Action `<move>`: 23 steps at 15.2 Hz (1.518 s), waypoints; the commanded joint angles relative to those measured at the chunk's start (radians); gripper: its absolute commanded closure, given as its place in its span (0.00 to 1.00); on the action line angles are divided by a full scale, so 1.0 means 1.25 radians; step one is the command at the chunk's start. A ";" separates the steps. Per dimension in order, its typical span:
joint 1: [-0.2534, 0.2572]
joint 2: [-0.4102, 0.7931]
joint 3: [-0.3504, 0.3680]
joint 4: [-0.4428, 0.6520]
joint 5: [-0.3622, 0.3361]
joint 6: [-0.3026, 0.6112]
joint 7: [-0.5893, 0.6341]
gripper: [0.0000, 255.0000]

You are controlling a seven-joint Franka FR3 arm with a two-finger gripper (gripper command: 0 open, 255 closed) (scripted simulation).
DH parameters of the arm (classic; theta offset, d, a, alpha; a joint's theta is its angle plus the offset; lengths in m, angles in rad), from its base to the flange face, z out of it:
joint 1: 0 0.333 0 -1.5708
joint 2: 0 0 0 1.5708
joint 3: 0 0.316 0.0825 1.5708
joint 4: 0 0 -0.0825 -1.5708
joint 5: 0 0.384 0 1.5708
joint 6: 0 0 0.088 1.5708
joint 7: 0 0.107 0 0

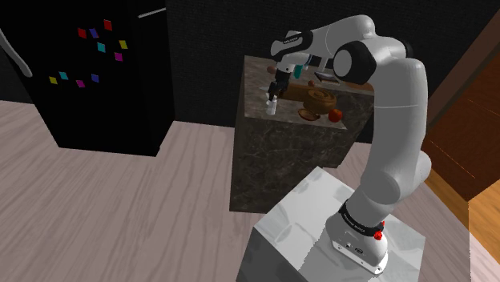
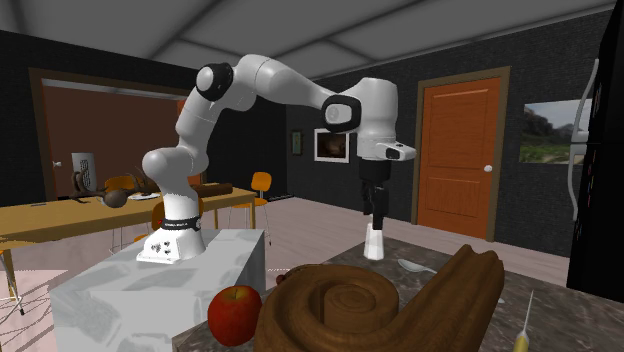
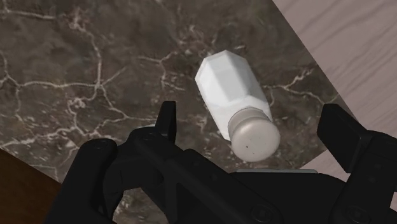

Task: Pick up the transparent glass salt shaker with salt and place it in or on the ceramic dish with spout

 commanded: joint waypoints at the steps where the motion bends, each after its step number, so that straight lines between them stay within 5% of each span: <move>1: 0.000 0.000 0.000 0.000 0.000 0.000 0.000 0.00; 2: 0.000 0.000 0.000 0.000 0.000 0.000 0.000 1.00; 11: 0.000 0.000 0.000 0.000 0.000 0.000 0.000 1.00; 23: -0.002 -0.033 -0.008 0.080 -0.016 -0.110 0.018 1.00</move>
